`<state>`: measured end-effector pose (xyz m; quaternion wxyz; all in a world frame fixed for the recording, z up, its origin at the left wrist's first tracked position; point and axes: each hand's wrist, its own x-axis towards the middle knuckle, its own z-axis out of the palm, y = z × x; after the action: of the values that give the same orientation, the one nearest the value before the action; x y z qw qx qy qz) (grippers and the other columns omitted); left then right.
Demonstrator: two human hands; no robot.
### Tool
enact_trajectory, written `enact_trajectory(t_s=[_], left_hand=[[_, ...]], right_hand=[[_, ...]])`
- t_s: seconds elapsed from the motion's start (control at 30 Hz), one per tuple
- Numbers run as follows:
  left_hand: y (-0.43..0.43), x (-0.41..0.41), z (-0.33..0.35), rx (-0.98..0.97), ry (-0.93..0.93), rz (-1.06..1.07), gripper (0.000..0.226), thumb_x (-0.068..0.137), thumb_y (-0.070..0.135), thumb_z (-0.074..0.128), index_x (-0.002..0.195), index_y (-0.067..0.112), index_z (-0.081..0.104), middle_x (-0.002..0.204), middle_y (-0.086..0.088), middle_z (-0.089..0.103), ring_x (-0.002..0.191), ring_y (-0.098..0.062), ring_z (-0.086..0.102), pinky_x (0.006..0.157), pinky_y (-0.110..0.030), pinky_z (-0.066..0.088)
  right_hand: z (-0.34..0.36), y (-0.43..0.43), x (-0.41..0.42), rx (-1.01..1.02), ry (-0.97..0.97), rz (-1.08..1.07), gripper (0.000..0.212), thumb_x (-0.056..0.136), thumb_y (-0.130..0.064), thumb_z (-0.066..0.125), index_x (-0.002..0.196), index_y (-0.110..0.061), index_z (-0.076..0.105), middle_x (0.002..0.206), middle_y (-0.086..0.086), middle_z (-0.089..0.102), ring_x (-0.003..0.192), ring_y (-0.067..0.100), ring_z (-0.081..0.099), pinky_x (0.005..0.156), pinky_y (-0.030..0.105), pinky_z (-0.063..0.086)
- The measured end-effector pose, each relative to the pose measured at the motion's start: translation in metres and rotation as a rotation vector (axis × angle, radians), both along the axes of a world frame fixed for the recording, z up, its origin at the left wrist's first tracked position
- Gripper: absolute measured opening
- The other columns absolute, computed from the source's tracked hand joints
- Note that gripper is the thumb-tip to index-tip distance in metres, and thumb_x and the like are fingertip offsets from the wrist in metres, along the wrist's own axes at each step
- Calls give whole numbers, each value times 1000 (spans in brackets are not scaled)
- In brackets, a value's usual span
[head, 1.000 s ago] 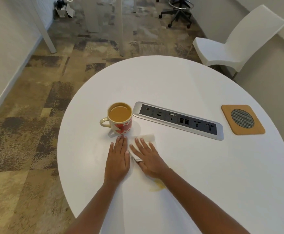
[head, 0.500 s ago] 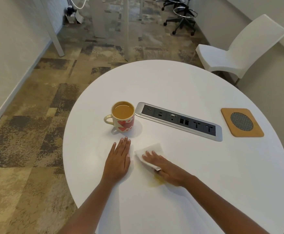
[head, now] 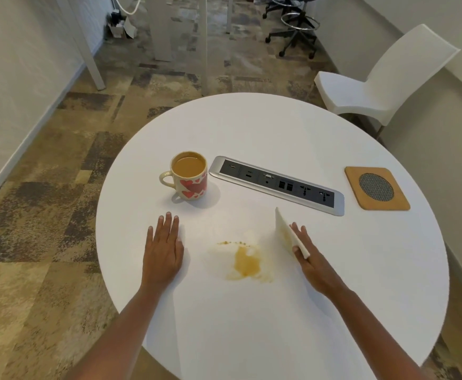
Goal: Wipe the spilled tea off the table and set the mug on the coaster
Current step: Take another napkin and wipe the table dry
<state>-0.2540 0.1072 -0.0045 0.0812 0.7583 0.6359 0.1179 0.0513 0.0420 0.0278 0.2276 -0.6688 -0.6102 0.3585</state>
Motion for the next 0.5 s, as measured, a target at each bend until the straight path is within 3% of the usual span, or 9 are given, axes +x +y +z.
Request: enact_trajectory(t_s=[0.07,0.13,0.3,0.37,0.43,0.5], left_hand=[[-9,-2,-4,-15,12,25,61,87,23,15,131,-6,45,140,-26,43,130,-43,40,107,-56,30],[-17,-4,-8,-31,10,52,65,85,25,11,134,-5,40,143,-25,38,134,-41,35,110,-54,26],[-24,-11,-11,-68,-4,128,75,81,33,-1,141,-2,27,151,-22,24,141,-34,22,117,-48,14],[-25,-14,-11,-69,-13,163,74,82,32,-2,141,-4,26,151,-22,23,142,-34,21,117,-48,13],[-26,-16,-11,-72,-32,204,66,87,26,6,140,-6,27,150,-24,25,141,-35,23,116,-50,15],[-27,-16,-12,-73,-43,225,58,89,18,16,139,-7,28,149,-25,27,140,-36,25,115,-50,18]], right_hand=[[-11,-12,-4,-70,-112,103,69,93,7,30,140,-34,2,155,-11,-2,138,0,-9,107,9,5],[-20,-23,-10,-114,-165,157,79,81,19,27,145,-19,1,157,-3,-6,138,2,-11,99,-1,1],[-16,-39,-17,19,-61,-141,71,89,15,29,146,-22,9,154,-9,-2,143,6,2,100,-8,-2],[-12,-42,-14,83,-136,-214,77,86,15,29,144,-29,3,150,-16,-3,144,8,6,107,4,5],[-11,-43,-15,92,-251,-210,81,85,13,29,140,-34,-9,152,-14,-4,145,14,13,107,22,27],[-14,-42,-23,25,-394,-162,83,83,9,33,145,-28,-8,158,-3,-5,142,25,25,83,30,45]])
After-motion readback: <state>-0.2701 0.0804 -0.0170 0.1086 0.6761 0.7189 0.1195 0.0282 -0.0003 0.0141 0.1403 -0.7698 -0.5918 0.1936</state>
